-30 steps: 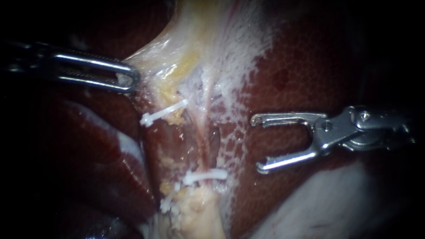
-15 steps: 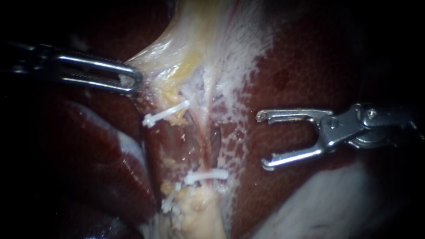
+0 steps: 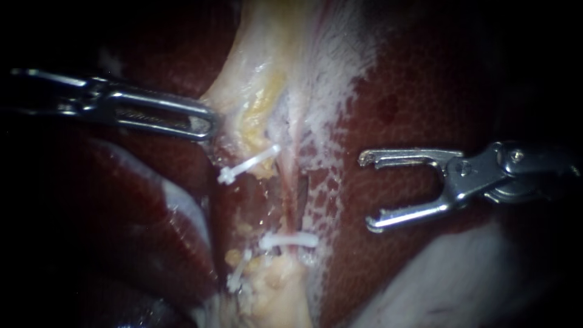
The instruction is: Going back first clip right tube
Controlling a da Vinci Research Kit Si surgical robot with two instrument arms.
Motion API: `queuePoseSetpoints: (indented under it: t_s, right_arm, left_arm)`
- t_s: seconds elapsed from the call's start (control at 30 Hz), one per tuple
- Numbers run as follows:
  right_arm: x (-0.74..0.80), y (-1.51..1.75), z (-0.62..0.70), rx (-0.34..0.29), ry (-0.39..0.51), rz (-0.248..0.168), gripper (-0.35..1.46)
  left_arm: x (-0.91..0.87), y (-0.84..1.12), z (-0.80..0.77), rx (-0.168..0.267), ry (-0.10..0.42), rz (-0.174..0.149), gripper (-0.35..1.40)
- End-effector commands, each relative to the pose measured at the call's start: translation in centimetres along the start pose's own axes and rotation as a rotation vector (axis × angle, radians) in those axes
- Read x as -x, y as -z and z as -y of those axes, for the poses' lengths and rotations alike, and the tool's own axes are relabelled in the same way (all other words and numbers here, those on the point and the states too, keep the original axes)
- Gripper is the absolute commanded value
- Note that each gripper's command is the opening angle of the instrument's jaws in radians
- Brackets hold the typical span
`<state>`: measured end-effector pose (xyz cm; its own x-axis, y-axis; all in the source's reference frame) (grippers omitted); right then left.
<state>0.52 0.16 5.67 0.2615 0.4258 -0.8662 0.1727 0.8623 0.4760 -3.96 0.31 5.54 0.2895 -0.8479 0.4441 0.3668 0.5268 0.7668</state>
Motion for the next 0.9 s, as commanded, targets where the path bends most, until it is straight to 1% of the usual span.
queuePoseSetpoints:
  t_s: [0.03,0.13,0.23,0.6,0.9]
  right_arm:
    - [0.00,0.00,0.00,0.000,0.000,0.000,0.60]
    - [0.00,0.00,0.00,0.000,0.005,0.000,0.60]
    - [-0.01,0.00,0.01,-0.001,0.005,0.000,0.60]
    - [-0.01,0.00,0.02,0.000,0.011,0.001,0.60]
    - [-0.01,0.00,0.02,0.000,0.011,0.001,0.60]
  left_arm:
    - [-0.02,-0.05,0.01,-0.003,0.003,-0.007,-0.35]
    - [-0.06,-0.14,0.03,-0.008,0.005,-0.013,-0.35]
    - [-0.06,-0.17,0.05,-0.012,0.004,-0.015,-0.35]
    - [-0.06,-0.23,0.12,-0.018,0.002,-0.017,-0.35]
    - [-0.07,-0.24,0.13,-0.017,0.001,-0.020,-0.35]
